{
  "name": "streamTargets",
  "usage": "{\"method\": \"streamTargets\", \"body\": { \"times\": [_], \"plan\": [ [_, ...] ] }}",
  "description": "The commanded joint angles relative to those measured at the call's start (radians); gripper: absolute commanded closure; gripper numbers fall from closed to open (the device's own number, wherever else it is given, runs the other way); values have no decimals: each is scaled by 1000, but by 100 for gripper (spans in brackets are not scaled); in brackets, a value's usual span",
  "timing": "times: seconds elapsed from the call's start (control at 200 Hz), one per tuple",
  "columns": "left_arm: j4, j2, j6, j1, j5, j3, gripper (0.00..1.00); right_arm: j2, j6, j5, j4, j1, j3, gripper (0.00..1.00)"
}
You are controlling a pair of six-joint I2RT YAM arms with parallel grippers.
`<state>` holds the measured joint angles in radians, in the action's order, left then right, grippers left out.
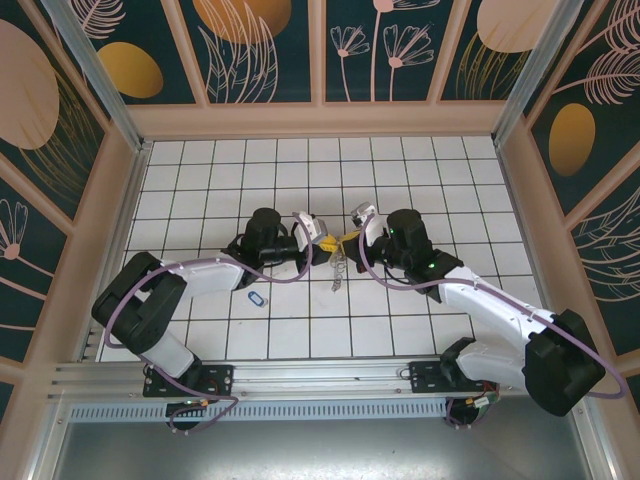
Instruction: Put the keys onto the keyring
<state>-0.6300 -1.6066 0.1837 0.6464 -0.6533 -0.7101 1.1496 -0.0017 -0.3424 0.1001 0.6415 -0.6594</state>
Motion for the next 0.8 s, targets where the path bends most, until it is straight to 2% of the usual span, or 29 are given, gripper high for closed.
{"method": "streamTargets", "body": {
  "times": [0.0, 0.455, 0.586, 0.716, 0.796],
  "plan": [
    [20, -14, 25, -6, -11, -32, 78, -1, -22, -27, 35, 9, -38, 100],
    [64, -22, 65, -6, -41, -65, 78, 23, -31, -49, 17, 13, -57, 100],
    [78, -22, 75, -6, -28, -64, 87, 23, -32, -46, 15, 14, -59, 100],
    [82, -14, 86, -5, -10, -53, 100, 18, -26, -19, 8, 14, -53, 100],
    [75, -12, 87, -5, 0, -48, 100, 6, -14, 20, -2, 11, -42, 100]
  ]
}}
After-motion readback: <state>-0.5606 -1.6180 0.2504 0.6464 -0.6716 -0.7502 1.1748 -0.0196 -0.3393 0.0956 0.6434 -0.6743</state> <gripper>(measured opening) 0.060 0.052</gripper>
